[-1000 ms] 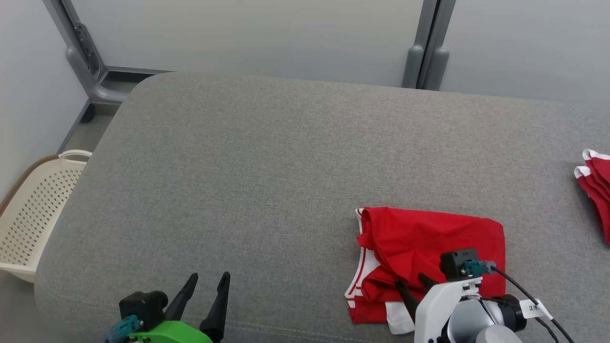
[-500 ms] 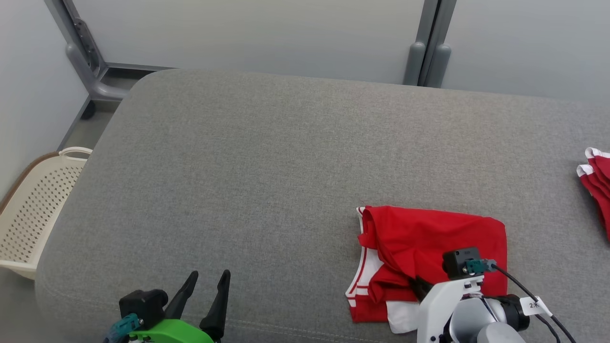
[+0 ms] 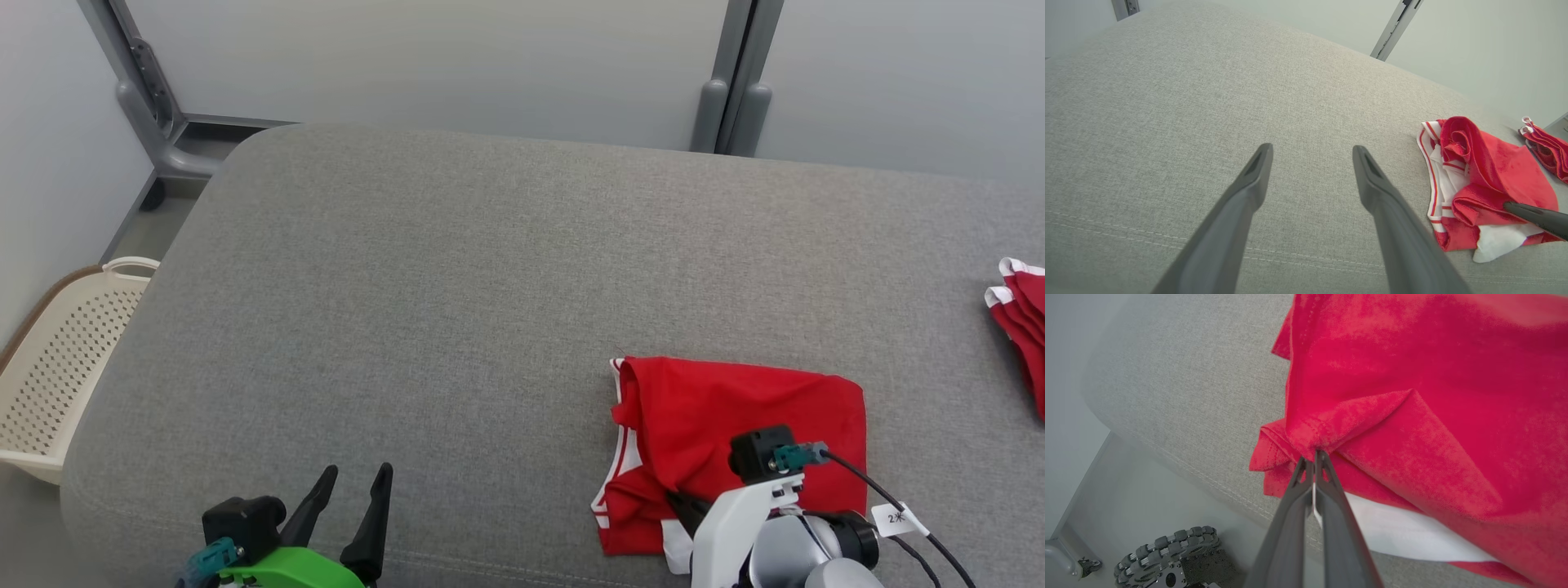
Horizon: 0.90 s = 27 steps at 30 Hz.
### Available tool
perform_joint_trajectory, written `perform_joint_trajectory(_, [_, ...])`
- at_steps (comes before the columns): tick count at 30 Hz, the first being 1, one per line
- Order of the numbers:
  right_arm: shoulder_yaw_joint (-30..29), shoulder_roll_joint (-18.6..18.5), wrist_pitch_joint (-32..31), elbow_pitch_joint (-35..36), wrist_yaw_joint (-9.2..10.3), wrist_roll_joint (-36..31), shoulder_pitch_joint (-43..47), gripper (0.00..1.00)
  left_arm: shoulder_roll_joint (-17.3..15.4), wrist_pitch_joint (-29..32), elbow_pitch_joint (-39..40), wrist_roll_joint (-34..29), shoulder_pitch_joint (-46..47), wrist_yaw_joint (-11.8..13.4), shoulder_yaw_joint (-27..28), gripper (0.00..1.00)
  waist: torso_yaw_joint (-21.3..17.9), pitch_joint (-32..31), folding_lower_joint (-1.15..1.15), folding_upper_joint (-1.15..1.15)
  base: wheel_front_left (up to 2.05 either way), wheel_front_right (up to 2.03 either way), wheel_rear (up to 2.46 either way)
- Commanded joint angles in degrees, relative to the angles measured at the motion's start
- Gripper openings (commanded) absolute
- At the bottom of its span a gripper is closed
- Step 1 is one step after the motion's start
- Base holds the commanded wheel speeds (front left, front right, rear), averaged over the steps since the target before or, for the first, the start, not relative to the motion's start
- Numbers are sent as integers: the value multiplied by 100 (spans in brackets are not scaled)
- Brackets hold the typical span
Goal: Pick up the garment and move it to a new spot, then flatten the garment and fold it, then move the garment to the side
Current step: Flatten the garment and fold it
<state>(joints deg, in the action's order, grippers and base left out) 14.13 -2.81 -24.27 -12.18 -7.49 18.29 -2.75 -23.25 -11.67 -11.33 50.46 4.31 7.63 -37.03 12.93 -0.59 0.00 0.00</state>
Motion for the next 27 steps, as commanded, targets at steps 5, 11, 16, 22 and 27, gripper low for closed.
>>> perform_joint_trajectory(5, [190, -21, -666, 836, 0, 338, 463, 0, -35, -8, 12, 56, -36, 34, -16, 100, -65, -57, 0, 0, 0, 0, 0])
perform_joint_trajectory(11, [171, -20, -937, 1183, 0, 442, 732, 0, -42, -4, 22, 63, -51, 38, -34, 100, -83, -65, 0, 0, 0, 0, 0])
perform_joint_trajectory(16, [154, -19, -742, 1113, 0, 561, 650, 0, -48, 12, 23, 61, -35, 26, -57, 100, -84, -63, 0, 0, 0, 0, 0])
perform_joint_trajectory(22, [348, -18, -590, 760, 0, 813, 450, 0, -70, 31, 26, 48, -14, 16, -86, 100, -28, -81, 0, 0, 0, 0, 0])
perform_joint_trajectory(27, [588, -20, -566, 600, 0, 987, 344, 0, -89, 43, 46, 57, -31, 36, -95, 100, 30, -109, 0, 0, 0, 0, 0])
